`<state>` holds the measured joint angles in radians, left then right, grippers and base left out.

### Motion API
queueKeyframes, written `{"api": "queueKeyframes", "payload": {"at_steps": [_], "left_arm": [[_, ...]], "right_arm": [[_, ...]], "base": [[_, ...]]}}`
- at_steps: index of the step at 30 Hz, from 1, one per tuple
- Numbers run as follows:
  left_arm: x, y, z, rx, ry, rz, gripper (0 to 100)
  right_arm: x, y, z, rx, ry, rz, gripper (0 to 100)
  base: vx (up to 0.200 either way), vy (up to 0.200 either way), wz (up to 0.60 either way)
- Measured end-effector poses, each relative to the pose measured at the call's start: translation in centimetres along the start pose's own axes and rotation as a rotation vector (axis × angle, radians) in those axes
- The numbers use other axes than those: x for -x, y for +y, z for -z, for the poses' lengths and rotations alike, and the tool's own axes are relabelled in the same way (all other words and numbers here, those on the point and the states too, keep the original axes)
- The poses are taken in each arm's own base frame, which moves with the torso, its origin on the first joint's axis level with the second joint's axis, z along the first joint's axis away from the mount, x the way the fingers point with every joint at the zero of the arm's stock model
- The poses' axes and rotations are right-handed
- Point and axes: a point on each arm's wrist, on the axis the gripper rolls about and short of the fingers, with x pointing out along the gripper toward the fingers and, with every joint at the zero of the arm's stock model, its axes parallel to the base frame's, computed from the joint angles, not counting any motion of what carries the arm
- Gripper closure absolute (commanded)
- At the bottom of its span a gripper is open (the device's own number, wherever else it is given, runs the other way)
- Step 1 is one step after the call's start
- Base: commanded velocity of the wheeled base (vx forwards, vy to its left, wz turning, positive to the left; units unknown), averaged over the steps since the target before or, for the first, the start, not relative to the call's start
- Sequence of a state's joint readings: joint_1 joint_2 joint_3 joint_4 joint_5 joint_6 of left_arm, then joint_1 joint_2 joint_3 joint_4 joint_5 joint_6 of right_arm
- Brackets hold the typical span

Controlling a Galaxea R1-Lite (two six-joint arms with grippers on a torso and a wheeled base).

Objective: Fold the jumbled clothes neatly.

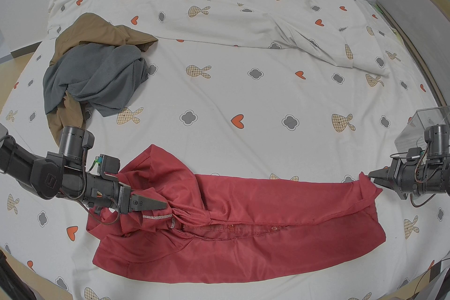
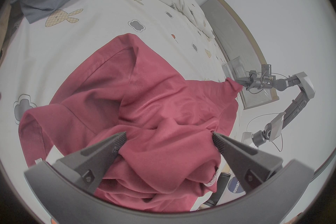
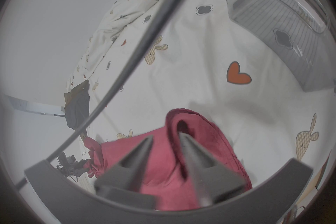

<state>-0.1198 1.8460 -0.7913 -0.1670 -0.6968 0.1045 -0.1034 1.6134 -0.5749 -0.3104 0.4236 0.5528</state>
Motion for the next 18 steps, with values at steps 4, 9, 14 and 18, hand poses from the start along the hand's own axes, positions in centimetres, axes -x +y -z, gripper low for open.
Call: {"api": "queueKeyframes", "payload": {"at_steps": [4, 9, 14, 18], "left_arm": [[0.2, -0.2, 0.1, -0.018, -0.003, -0.002, 0], [0.5, -0.4, 0.2, -0.055, -0.005, -0.004, 0], [0.9, -0.7, 0.2, -0.066, -0.014, -0.005, 0], [1.1, -0.8, 0.1, -0.069, -0.019, -0.006, 0]], "right_arm": [[0.2, -0.5, -0.1, -0.013, -0.016, 0.011, 0], [0.9, -1.0, -0.4, -0.034, -0.043, 0.02, 0], [1.9, 0.3, -0.9, -0.004, -0.076, -0.039, 0], [1.7, 1.4, -1.1, 0.029, -0.069, -0.078, 0]], "base": [[0.0, 0.0, 0.0], [0.0, 0.0, 0.0], [0.0, 0.0, 0.0], [0.0, 0.0, 0.0]]}}
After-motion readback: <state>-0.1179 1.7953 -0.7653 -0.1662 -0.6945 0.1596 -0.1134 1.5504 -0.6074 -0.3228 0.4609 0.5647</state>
